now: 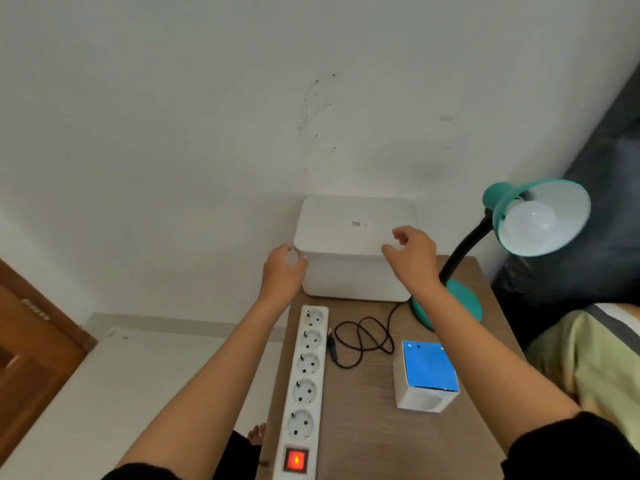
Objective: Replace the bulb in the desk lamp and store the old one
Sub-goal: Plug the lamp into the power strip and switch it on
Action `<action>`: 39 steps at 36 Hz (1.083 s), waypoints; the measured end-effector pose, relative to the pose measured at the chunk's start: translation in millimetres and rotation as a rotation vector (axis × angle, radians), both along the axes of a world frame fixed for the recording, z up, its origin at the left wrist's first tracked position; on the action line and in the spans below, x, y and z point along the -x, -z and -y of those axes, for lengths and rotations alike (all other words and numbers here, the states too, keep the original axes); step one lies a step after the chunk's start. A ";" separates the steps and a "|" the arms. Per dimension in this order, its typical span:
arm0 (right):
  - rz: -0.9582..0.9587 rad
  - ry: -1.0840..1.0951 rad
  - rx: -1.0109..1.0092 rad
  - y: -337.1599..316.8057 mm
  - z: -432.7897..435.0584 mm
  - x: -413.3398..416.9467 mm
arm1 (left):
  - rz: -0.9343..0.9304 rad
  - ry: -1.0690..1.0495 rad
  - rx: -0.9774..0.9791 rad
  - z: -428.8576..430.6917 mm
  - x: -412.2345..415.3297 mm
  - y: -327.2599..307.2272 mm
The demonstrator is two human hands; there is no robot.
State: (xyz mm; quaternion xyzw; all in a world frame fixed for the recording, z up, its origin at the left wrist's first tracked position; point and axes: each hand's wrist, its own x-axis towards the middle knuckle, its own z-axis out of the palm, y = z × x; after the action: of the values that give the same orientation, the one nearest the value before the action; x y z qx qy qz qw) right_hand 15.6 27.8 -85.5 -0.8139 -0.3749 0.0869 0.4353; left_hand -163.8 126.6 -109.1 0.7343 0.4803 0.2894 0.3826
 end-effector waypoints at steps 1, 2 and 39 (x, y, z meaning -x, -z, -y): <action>-0.017 -0.021 -0.008 3.1 3.5 13.1 | -0.013 0.001 0.017 11.1 8.1 5.7; -0.038 -0.042 -0.016 7.1 6.3 25.6 | -0.023 0.004 0.040 21.8 15.7 12.8; -0.276 -0.236 0.236 86.8 -0.5 89.9 | -0.090 0.174 0.247 117.7 69.4 118.7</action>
State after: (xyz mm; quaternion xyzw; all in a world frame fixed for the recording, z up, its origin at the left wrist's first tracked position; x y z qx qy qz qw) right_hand -74.4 28.3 -172.3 -0.7901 -0.3917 0.2911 0.3711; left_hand -233.2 8.9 -227.8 0.7327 0.4633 0.1606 0.4719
